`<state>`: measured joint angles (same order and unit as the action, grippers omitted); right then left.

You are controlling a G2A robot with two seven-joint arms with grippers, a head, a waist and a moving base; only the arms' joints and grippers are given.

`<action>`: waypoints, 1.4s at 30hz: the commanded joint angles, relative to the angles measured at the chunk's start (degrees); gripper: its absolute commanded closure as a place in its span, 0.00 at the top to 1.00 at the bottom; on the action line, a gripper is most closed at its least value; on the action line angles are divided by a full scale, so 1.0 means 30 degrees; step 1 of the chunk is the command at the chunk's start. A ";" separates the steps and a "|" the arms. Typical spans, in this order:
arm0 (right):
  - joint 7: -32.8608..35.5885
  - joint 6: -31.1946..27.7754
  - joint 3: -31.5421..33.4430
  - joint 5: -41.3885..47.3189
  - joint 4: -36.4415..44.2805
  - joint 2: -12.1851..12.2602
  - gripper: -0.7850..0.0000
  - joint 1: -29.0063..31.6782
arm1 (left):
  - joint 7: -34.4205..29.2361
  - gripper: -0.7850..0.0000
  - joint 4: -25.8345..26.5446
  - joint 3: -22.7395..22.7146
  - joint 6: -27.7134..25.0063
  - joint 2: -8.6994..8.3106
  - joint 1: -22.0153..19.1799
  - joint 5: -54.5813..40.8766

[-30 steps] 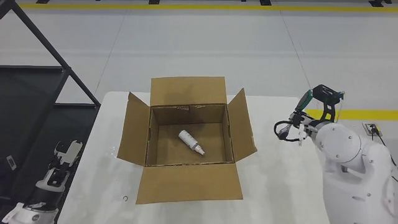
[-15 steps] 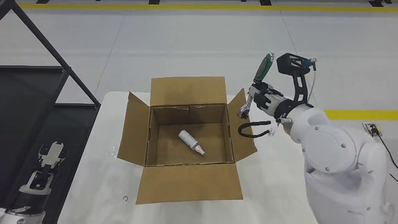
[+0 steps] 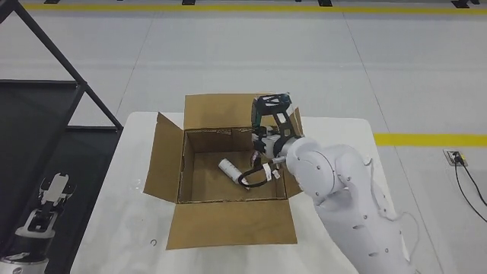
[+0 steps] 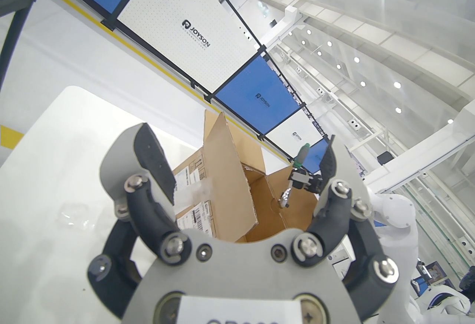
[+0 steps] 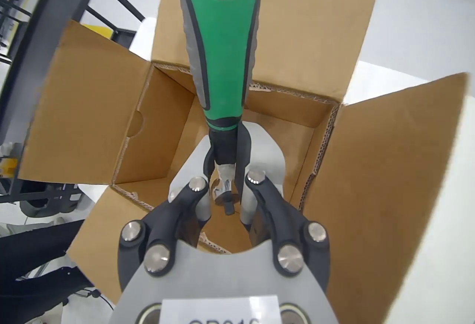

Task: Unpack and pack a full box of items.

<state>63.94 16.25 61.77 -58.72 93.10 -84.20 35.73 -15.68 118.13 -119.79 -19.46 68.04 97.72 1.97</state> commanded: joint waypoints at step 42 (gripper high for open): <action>0.2494 -0.5625 -0.9914 -0.0840 -1.5145 -0.4116 0.00 -0.7765 | -0.0242 1.00 -0.0320 -0.0511 -0.0241 0.0046 0.0314 -0.0410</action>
<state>71.41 -0.69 32.71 -61.47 49.78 -95.81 13.11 -16.38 117.16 -121.29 -20.15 68.17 98.63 0.78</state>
